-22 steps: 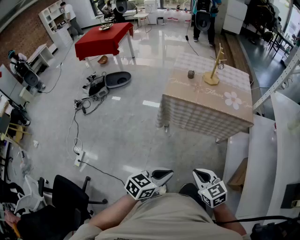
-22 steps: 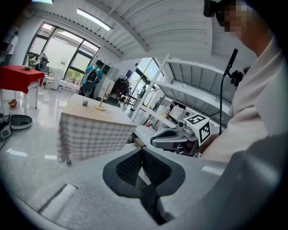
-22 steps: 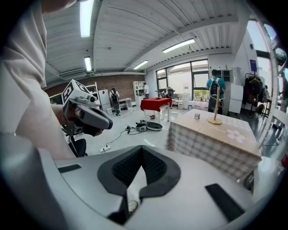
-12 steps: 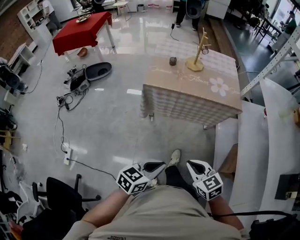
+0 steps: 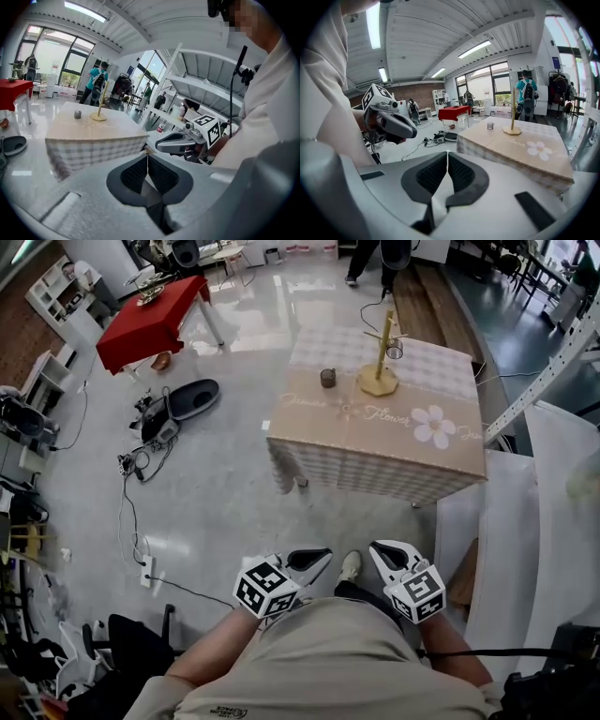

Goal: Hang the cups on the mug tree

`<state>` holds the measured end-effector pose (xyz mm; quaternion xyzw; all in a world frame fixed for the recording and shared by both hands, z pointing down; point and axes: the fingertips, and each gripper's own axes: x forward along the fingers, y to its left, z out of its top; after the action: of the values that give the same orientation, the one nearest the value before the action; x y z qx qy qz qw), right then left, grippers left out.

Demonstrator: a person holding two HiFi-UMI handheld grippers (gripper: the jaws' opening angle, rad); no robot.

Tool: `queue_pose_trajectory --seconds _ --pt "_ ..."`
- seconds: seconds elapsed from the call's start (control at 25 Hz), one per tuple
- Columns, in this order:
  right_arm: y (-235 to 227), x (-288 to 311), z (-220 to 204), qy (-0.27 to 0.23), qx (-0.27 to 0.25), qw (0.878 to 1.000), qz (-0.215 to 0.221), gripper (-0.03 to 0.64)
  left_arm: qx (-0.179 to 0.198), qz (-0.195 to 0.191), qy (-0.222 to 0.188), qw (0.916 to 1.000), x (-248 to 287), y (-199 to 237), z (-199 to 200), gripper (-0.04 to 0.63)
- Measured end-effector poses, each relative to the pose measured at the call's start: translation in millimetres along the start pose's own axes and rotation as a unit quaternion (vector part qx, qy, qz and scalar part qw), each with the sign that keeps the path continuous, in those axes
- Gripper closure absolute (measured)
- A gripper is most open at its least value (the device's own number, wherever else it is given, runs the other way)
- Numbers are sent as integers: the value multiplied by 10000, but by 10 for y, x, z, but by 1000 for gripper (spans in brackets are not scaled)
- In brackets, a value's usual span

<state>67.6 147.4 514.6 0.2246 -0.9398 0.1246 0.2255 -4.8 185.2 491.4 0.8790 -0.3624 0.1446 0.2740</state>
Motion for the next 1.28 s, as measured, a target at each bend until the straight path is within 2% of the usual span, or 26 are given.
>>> queue_pose_trajectory --seconds 0.2,0.28,0.36,0.48,0.6,0.96,1.12,1.28 --pt "-750 -63 166 -58 1 10000 -29 597 218 339 15 9992 560 276 563 584" --pt "-1027 -63 149 25 1 10000 -66 575 236 437 29 9988 771 394 725 584" --pt "-1234 -20 145 31 61 9999 -138 537 222 497 50 9985 927 548 835 580" --pt "-1407 92 94 7 238 9995 -214 517 147 621 138 9979 1061 867 887 545" --pt "-1566 208 114 -2 377 9989 -294 506 48 796 185 9966 1163 1278 1011 495" --pt "-2354 469 422 -30 776 9913 -1059 489 102 1166 320 9926 1590 2714 1616 446" --pt "-2686 591 630 -53 910 9859 -1406 489 206 1247 512 9907 1825 3371 1871 429" --pt "-2944 717 739 -92 1199 9781 -1699 491 312 1485 794 9852 2078 4045 2002 392"
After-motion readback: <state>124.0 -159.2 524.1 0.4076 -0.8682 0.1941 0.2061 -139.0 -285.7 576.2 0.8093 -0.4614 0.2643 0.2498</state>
